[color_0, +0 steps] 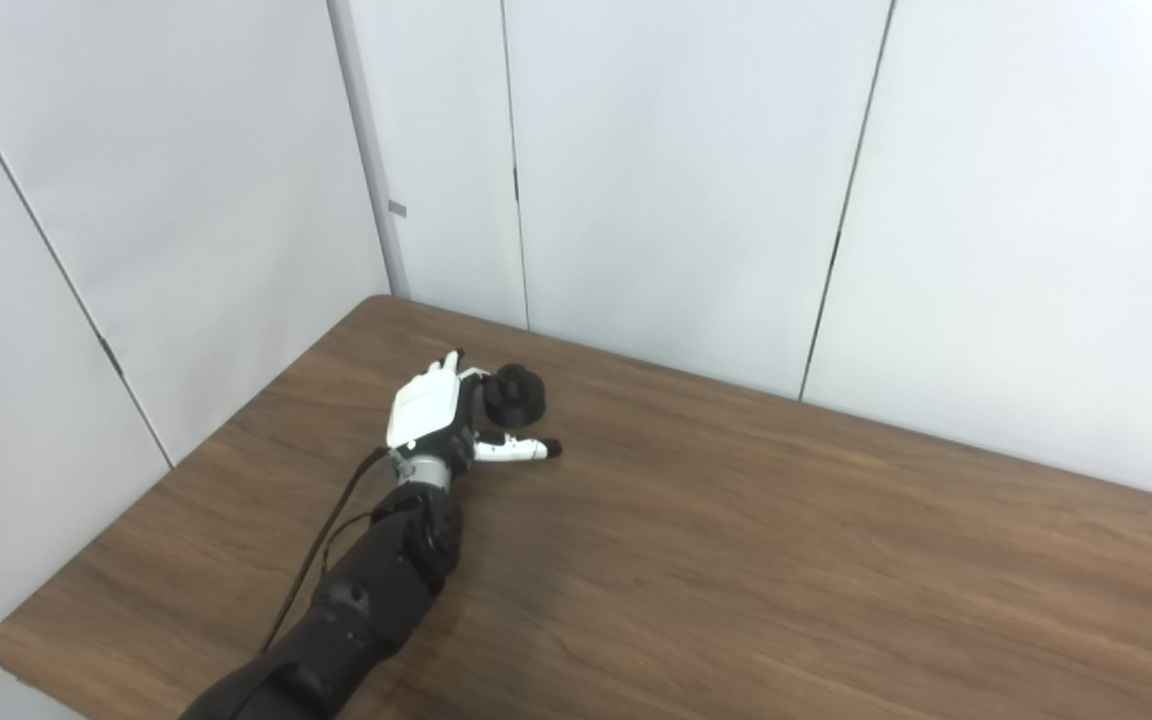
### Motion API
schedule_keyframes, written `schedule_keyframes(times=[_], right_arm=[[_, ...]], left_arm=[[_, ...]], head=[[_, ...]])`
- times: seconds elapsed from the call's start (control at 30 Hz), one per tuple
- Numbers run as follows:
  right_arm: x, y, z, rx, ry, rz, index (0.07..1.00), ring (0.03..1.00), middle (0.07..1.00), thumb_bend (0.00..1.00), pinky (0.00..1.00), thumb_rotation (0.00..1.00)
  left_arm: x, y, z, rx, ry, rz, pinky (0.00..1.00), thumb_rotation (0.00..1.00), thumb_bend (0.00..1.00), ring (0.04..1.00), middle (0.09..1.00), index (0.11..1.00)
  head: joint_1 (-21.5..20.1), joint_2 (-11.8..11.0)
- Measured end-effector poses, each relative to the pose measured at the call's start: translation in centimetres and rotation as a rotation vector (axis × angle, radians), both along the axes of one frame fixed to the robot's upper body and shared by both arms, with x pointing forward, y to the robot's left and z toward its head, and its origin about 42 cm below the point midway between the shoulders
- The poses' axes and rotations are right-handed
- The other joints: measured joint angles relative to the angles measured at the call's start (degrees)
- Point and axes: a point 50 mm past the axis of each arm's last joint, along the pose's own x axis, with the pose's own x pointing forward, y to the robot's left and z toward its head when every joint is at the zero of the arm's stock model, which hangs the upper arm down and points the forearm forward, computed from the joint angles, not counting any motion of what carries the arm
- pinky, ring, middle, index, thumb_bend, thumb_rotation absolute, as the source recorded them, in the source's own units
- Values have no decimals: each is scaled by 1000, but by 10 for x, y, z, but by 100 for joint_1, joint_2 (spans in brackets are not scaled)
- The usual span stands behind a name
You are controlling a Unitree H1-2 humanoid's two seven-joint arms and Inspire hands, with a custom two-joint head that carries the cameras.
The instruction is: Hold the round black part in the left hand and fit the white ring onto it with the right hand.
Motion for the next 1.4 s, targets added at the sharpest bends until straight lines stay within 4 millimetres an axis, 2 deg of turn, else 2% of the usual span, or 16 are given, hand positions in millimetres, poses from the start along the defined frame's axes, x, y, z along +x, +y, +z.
schedule_keyframes(times=[0.23, 0.27, 0.3, 0.33, 0.4, 0.73, 1.13, 1.23, 1.4], right_arm=[[-2, -4, 3, 6, -2, -5, 974, 1000, 1000, 659, 1000, 652], [-2, -5, 3, 6, -3, -4, 974, 1000, 1000, 657, 1000, 653], [-2, -5, 3, 5, -2, -4, 972, 1000, 1000, 656, 1000, 653], [-2, -5, 4, 3, -2, -3, 973, 1000, 1000, 652, 1000, 653], [-1, -6, 4, 1, -2, -1, 973, 1000, 1000, 643, 1000, 653], [0, -6, 5, 7, -8, 4, 961, 1000, 1000, 621, 1000, 656], [1, -3, 3, 6, -4, 16, 967, 1000, 1000, 665, 1000, 669], [5, 5, 0, 15, -11, 8, 976, 1000, 1000, 681, 1000, 673], [15, 23, -2, 11, -9, 15, 997, 1000, 1000, 720, 1000, 690]], left_arm=[[2, -3, -4, 8, -54, -6, 1000, 13, 866, 1000, 994, 596], [3, -3, -4, 9, -62, -8, 1000, 32, 698, 1000, 981, 544], [3, -4, -4, 11, -71, -6, 1000, 41, 612, 1000, 965, 517], [3, -4, -4, 14, -79, -1, 1000, 46, 559, 1000, 948, 498], [5, -5, -4, 16, -84, 3, 1000, 46, 531, 1000, 920, 486], [7, -7, -2, 28, -99, 13, 1000, 44, 520, 1000, 872, 479], [5, -10, -1, 2, -159, -61, 1000, 45, 521, 978, 844, 479], [-5, -17, 2, -9, -205, -115, 1000, 44, 522, 971, 842, 479], [-36, -52, 5, -82, -218, -288, 1000, 43, 520, 984, 861, 480]], head=[[17, 53], [17, 53], [35, 53], [35, 53], [35, 44], [35, 44], [26, -53], [-44, -123], [-141, -211]])
